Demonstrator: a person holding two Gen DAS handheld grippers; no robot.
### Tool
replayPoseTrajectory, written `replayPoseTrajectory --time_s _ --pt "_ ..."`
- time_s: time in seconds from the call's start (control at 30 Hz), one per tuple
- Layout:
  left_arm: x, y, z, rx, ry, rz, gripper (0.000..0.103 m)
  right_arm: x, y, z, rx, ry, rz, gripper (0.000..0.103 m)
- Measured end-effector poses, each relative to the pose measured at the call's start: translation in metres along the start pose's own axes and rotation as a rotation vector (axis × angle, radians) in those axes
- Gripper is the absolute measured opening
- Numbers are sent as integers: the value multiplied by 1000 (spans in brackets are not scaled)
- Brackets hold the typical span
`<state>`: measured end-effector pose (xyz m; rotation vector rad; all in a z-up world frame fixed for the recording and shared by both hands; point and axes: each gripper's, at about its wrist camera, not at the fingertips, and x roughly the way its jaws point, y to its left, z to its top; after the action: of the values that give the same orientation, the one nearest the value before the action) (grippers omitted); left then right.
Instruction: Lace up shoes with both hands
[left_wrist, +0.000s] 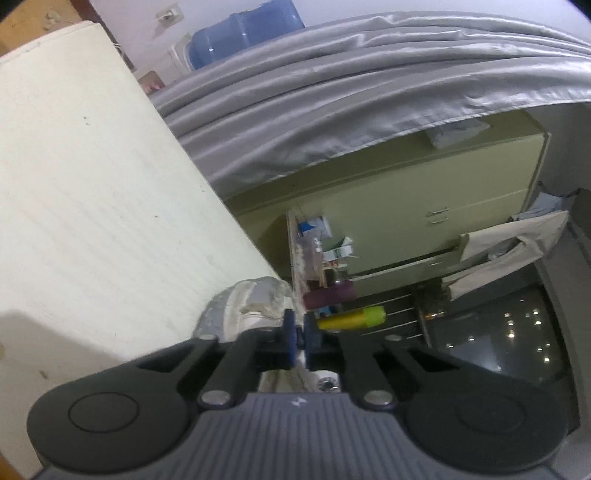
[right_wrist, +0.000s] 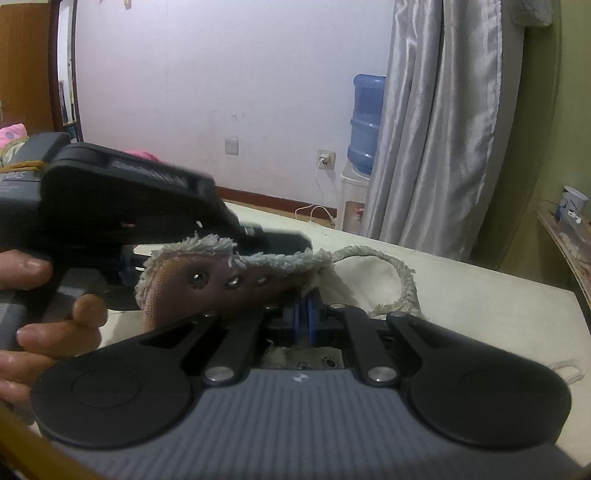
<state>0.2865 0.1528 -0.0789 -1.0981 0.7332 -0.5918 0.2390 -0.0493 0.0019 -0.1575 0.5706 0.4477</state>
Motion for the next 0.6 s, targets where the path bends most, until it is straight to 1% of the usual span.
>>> replayPoseTrajectory --time_s 0.07,0.17,0.2,0.3,0.4,0.43,0.47,0.5,0.53,0.6 --pt "-7 -4 -2 22 -44 20 3 0 0 0 -1 -1 2 4" --pt "-27 -16 3 107 -125 84 3 -5 -3 -2 0 -19 11 4" --pt "-37 -19 7 131 -155 102 3 -8 -5 -3 2 -29 12 6" --pt "-71 -29 18 208 -261 173 3 -24 -12 -7 15 -76 1 16" --pt "-109 -39 29 283 -373 257 3 -46 -21 -5 31 -139 -49 17" --pt "-119 -42 31 301 -400 283 3 -54 -24 -4 38 -158 -60 20" --pt "-128 -44 33 318 -419 306 3 -61 -29 -4 52 -164 -30 23" --pt "-137 -47 34 335 -439 329 3 -68 -34 -3 66 -168 2 29" --pt "-146 -50 35 352 -458 352 3 -73 -36 -4 75 -158 39 32" --pt "-164 -58 32 397 -503 399 3 -76 -35 -6 63 -135 56 33"
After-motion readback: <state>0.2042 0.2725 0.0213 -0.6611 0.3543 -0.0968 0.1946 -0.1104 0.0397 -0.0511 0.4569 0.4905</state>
